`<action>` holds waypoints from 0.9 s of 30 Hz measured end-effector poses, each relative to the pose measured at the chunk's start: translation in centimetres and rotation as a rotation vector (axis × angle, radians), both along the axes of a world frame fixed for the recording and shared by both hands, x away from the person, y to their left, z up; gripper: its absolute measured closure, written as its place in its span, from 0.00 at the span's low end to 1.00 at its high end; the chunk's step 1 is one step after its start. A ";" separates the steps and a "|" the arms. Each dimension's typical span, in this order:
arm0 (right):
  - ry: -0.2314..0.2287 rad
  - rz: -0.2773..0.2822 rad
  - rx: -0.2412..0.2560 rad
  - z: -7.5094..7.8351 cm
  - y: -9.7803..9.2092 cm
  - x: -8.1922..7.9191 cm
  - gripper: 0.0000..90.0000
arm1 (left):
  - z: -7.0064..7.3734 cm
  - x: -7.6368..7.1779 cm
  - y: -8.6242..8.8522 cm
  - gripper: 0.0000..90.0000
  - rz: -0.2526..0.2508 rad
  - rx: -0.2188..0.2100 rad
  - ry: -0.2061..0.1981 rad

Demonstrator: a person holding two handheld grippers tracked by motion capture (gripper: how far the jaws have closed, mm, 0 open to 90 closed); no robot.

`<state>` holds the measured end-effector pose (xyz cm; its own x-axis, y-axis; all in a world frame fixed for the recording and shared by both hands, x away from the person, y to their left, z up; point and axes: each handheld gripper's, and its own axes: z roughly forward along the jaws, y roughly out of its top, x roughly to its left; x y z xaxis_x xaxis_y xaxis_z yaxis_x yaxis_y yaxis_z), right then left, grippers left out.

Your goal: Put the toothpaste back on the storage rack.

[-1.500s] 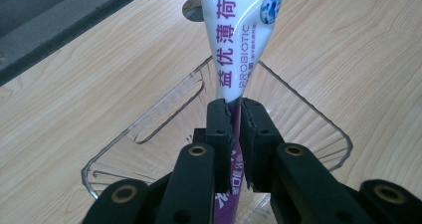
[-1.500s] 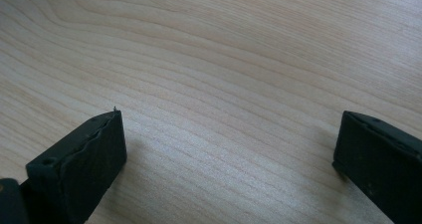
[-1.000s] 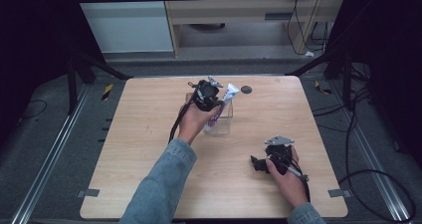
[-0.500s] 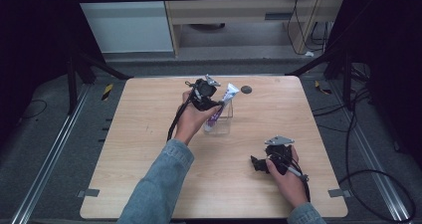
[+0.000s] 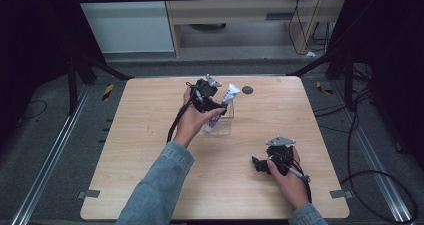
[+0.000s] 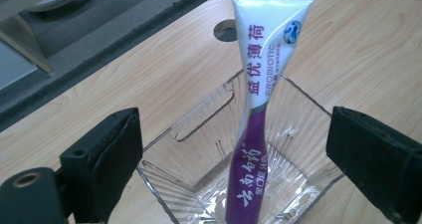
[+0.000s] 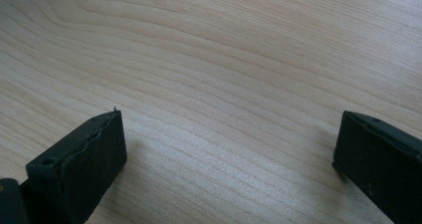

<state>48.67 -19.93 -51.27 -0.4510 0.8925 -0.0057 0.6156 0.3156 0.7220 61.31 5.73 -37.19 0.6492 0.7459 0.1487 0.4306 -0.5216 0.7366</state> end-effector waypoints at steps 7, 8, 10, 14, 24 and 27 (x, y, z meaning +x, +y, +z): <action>0.000 0.000 0.000 0.0 0.0 0.0 0.00 | 0.2 -0.7 -0.1 0.05 -0.066 0.005 0.001; 0.000 0.000 0.000 0.0 0.0 0.0 0.00 | 0.2 -0.9 -0.2 0.04 -0.073 0.008 0.003; 0.000 0.000 0.000 0.0 0.0 0.0 0.00 | 0.2 -1.2 -0.2 0.04 -0.085 0.008 0.002; -0.001 0.000 0.001 0.0 0.0 0.0 0.00 | 0.3 -1.7 0.1 0.05 -0.128 -0.014 0.007; -0.001 0.000 0.001 0.0 0.0 0.0 0.00 | 0.7 -2.6 0.3 0.06 -0.142 -0.007 -0.004; -0.001 0.000 0.000 0.0 0.0 0.0 0.00 | 0.8 -2.9 0.4 0.06 -0.145 -0.004 -0.010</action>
<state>48.68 -19.92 -51.28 -0.4507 0.8926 -0.0059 0.6148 0.3152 0.7230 58.37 6.15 -36.39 0.7485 0.6452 0.1529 0.3440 -0.5750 0.7423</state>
